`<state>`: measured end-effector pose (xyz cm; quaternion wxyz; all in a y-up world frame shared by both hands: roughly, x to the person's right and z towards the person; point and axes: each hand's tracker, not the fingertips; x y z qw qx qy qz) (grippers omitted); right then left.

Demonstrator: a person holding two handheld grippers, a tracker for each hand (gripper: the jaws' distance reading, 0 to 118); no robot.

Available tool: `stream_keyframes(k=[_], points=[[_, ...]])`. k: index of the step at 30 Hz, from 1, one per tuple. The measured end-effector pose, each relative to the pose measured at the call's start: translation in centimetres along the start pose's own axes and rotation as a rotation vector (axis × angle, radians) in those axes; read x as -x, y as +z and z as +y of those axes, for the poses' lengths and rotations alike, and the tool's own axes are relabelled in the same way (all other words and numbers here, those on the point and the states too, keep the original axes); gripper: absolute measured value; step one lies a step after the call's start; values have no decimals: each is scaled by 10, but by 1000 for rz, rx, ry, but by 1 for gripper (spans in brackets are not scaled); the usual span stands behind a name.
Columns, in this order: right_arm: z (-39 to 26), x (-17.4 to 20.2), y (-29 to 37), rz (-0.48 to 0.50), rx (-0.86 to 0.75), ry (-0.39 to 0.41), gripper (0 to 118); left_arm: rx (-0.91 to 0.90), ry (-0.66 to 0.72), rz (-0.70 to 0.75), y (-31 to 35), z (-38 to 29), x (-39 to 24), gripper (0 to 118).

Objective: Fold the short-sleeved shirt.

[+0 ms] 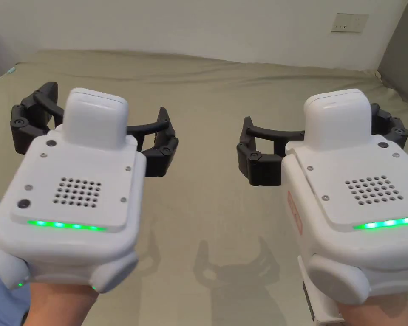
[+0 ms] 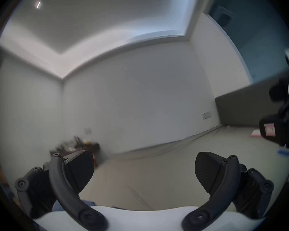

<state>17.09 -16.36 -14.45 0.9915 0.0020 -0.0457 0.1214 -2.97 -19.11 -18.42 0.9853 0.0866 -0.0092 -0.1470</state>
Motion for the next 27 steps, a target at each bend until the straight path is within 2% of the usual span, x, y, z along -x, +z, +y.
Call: stream_keyframes(k=[2,4,7,15,21,23,24,25,26,27], points=[[1,4,1,-8,-6,6,118,-1,-3,-8,0,3,-1,117],[0,-1,-1,-2,-6,-1,118,38,126,-102,-1,8,6,117],[-1,-1,0,-7,3,-17,118,94,249,-136,-5,10,15,117],[2,-1,2,-16,10,-16,118,83,174,-116,-3,11,13,117],[6,-3,3,0,13,-37,117,88,206,-166,-2,14,11,117],[6,-2,4,6,15,-37,112,93,207,-176,-3,15,10,114],[7,-2,5,11,15,-37,104,97,213,-179,-3,15,10,107],[7,-1,6,14,14,-38,89,100,220,-181,-3,15,10,88],[7,-1,6,15,14,-39,54,101,225,-181,-3,14,10,50],[7,0,6,16,21,-39,23,110,227,-181,-5,14,10,20]])
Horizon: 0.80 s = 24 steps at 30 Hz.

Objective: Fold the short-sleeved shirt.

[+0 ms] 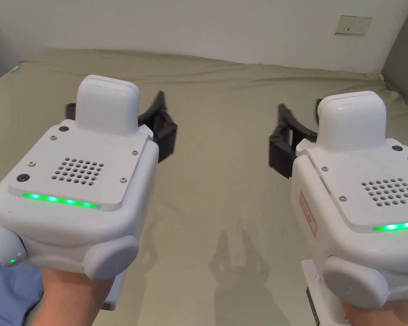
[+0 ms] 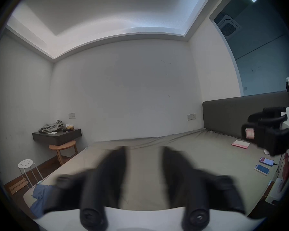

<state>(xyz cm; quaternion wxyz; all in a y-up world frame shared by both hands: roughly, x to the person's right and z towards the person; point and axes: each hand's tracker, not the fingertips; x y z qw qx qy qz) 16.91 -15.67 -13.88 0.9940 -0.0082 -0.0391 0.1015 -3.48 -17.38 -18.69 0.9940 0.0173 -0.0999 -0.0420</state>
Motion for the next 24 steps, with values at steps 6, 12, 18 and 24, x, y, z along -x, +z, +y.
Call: stream_keyframes(k=[6,12,18,24], points=[[-6,5,-7,24,35,15,0,40,12,-42,-6,-5,-1,0],[-9,5,-9,22,39,17,0,42,23,-47,-8,-5,-1,0],[-7,-1,-11,18,30,10,0,33,17,-29,-8,-3,5,0],[-3,12,-18,62,22,3,0,33,-9,27,1,0,21,0]])
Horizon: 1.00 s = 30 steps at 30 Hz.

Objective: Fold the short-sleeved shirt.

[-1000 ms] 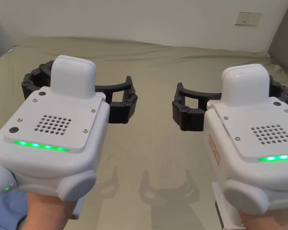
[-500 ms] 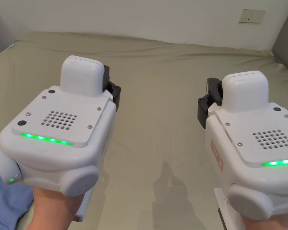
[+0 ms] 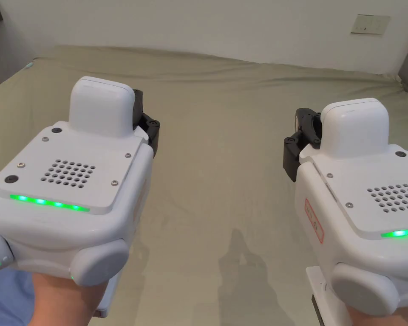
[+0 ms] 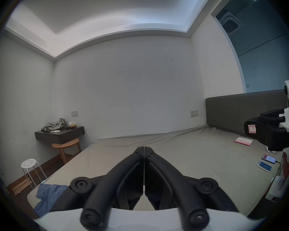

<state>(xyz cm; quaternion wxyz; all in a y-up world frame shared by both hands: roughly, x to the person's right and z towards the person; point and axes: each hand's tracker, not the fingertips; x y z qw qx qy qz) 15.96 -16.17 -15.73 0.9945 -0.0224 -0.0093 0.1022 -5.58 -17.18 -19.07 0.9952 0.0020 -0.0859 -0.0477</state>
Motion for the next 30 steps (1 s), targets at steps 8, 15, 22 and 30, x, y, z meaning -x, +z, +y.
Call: stream_keyframes(k=[8,15,22,30], points=[[10,47,-12,143,-36,-17,0,14,-32,149,26,2,48,0],[15,95,-18,294,-53,-11,0,48,-37,297,55,-2,93,0],[23,133,-18,406,-79,-6,0,50,12,415,83,-10,127,0],[21,164,-20,478,-76,12,0,69,-1,494,92,-19,145,0]])
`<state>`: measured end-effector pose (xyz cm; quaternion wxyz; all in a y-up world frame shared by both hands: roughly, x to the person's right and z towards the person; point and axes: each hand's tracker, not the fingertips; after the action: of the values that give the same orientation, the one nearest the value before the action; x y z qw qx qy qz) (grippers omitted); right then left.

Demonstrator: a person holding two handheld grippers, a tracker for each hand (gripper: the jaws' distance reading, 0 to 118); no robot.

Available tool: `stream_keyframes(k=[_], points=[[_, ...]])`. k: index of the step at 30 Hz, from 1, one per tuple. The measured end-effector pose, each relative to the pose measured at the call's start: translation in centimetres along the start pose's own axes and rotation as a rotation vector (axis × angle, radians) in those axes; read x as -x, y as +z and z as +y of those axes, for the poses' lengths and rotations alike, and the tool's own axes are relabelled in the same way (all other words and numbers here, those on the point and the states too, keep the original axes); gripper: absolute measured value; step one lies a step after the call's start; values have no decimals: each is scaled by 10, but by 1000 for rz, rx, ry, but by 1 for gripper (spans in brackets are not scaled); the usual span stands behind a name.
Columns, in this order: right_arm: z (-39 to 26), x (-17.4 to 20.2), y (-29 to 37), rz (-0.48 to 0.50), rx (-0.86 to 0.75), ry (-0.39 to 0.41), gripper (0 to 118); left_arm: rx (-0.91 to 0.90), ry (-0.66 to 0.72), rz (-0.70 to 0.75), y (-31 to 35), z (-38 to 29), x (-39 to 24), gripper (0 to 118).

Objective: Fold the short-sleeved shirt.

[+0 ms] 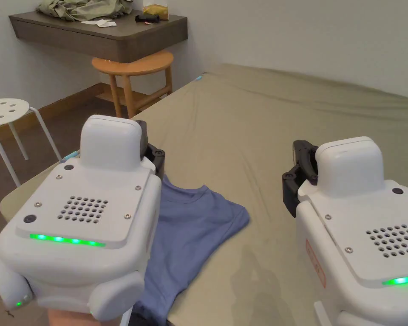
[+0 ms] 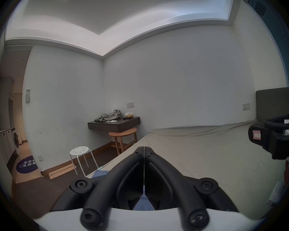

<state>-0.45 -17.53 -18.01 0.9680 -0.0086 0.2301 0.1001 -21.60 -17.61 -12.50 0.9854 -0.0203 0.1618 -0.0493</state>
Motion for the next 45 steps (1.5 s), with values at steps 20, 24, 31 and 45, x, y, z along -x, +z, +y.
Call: stream_keyframes(k=[20,24,31,45], points=[[-39,-29,-55,-22,130,9,0,591,-4,-156,-156,-129,8,0],[-55,-40,-70,-43,182,-4,0,732,20,-151,-200,-188,18,0],[-74,-49,-92,-76,251,-9,0,844,-18,-124,-252,-243,28,84],[-93,-38,-110,-85,324,-20,0,1012,61,-115,-300,-290,50,117]])
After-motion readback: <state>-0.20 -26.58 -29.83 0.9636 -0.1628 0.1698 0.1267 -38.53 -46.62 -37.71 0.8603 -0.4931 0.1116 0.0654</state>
